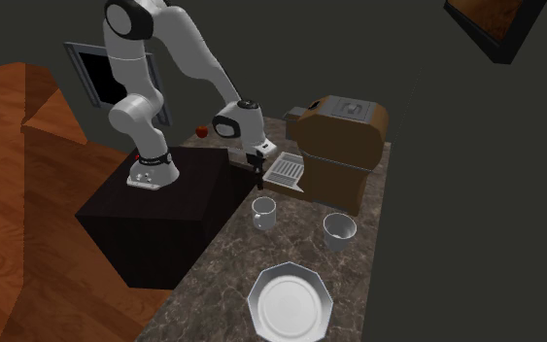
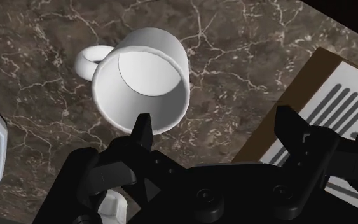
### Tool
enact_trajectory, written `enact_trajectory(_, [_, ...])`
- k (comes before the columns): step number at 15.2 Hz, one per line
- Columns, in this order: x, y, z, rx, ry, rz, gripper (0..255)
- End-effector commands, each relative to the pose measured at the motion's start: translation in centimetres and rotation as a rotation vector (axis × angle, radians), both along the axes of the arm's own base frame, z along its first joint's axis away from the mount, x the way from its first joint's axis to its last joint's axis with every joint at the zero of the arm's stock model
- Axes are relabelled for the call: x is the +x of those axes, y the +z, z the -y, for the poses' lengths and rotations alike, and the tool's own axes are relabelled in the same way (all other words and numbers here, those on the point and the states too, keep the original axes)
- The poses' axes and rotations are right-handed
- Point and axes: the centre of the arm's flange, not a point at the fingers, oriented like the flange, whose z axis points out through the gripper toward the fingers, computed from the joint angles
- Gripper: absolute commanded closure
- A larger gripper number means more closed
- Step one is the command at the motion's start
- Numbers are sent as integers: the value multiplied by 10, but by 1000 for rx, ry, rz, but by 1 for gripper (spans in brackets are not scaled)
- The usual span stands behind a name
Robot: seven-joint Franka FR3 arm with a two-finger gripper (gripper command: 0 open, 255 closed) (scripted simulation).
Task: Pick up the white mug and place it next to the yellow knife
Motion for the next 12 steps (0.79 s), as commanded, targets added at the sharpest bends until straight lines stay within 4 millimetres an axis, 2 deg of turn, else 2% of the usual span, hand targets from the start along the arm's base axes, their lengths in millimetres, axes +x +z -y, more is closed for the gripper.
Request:
enact_trajectory(1, [4,-26,7,-1,1,-4,0])
enact_trajectory(4, [12,-63,16,-2,2,-11,0])
enact_trajectory(12, [17,-107,17,-2,2,-11,0])
